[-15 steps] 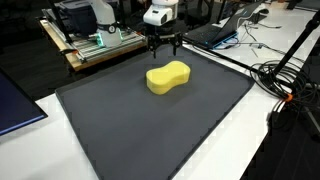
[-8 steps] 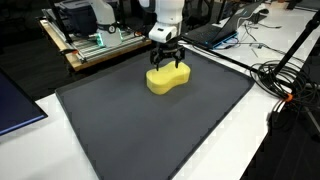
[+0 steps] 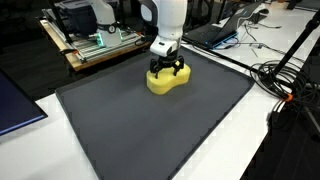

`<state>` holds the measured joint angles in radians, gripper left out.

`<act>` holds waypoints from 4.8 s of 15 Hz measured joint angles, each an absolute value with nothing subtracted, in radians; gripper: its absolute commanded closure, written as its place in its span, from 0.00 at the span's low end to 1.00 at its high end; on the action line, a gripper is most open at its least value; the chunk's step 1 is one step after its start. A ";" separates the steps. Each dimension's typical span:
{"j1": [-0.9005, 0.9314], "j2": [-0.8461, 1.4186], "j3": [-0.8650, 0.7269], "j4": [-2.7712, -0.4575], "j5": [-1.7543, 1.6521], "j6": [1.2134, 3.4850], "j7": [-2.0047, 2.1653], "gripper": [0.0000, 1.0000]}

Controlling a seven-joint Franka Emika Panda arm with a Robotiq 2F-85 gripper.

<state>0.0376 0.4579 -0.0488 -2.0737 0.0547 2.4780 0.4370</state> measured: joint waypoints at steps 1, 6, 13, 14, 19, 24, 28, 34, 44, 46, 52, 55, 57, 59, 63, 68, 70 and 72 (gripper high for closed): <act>0.039 0.460 -0.049 -2.071 0.055 2.476 0.435 0.04; 0.040 0.465 -0.049 -2.061 0.055 2.465 0.422 0.44; 0.037 0.464 -0.049 -2.041 0.058 2.440 0.408 0.88; 0.037 0.464 -0.049 -2.038 0.059 2.436 0.405 0.94; 0.037 0.464 -0.047 -2.032 0.073 2.434 0.398 0.97; 0.036 0.464 -0.047 -2.032 0.076 2.434 0.398 0.97; 0.034 0.461 -0.048 -2.032 0.078 2.431 0.398 0.96; 0.027 0.445 -0.058 -2.035 0.078 2.424 0.398 0.97; 0.027 0.439 -0.058 -2.036 0.079 2.420 0.397 0.62; 0.027 0.427 -0.058 -2.037 0.082 2.396 0.397 0.48; 0.020 0.353 -0.065 -2.042 0.087 2.304 0.400 0.07; 0.022 0.319 -0.066 -2.041 0.087 2.292 0.418 0.00; 0.028 0.299 -0.066 -2.038 0.086 2.278 0.439 0.00; 0.039 0.286 -0.066 -2.034 0.076 2.260 0.473 0.00; 0.076 0.284 -0.066 -2.007 0.009 2.208 0.598 0.00; 0.129 0.314 -0.067 -1.938 -0.120 2.147 0.848 0.00; 0.153 0.344 -0.068 -1.899 -0.169 2.116 0.966 0.00; 0.176 0.383 -0.068 -1.853 -0.201 2.076 1.062 0.00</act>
<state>0.1755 0.3828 -0.0678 -1.8531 -0.2009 2.0758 1.0616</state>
